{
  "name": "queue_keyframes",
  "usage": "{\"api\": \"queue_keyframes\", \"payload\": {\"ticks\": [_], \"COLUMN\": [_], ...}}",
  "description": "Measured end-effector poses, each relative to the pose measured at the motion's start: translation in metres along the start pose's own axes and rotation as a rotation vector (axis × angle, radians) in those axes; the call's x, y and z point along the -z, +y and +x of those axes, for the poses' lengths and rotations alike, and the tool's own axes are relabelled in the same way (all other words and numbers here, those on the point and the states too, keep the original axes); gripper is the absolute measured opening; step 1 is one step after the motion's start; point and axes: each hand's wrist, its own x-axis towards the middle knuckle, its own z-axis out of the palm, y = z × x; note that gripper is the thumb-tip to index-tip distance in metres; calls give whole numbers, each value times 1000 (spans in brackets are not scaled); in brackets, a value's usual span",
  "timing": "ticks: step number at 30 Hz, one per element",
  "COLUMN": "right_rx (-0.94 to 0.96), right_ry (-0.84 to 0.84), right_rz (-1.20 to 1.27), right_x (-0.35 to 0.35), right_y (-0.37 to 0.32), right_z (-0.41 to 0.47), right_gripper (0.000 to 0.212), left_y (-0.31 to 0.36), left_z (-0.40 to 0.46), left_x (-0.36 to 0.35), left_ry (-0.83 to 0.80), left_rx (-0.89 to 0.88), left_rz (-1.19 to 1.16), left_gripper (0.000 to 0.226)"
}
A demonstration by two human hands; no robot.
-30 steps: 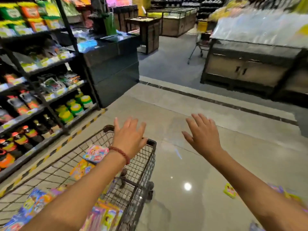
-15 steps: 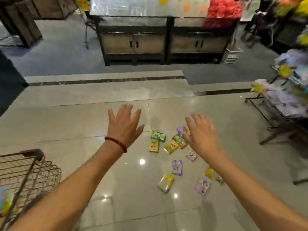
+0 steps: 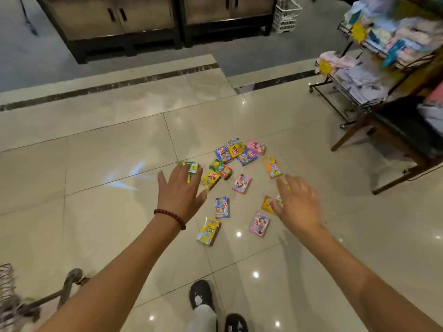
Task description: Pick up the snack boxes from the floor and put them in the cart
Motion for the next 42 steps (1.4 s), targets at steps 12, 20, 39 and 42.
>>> {"api": "queue_keyframes", "payload": {"ticks": [12,20,39,42], "right_rx": [-49,78,-362,-443], "right_ry": [-201,-216,-202,-268], "right_rz": [98,10,411,516], "right_x": [-210,-448,-828,-831], "right_y": [-39,-27,-38,-43], "right_z": [52,76,92,91], "right_gripper": [52,71,92,81], "left_y": [-53,-66,-67,-56], "left_z": [82,112,89,86], "left_x": [-209,-447,-801,-800], "left_ry": [-296,-466,-594,-572], "left_rx": [32,2,213,240], "left_rz": [-61,-27,-464,-565], "left_gripper": [65,82,132,126]}}
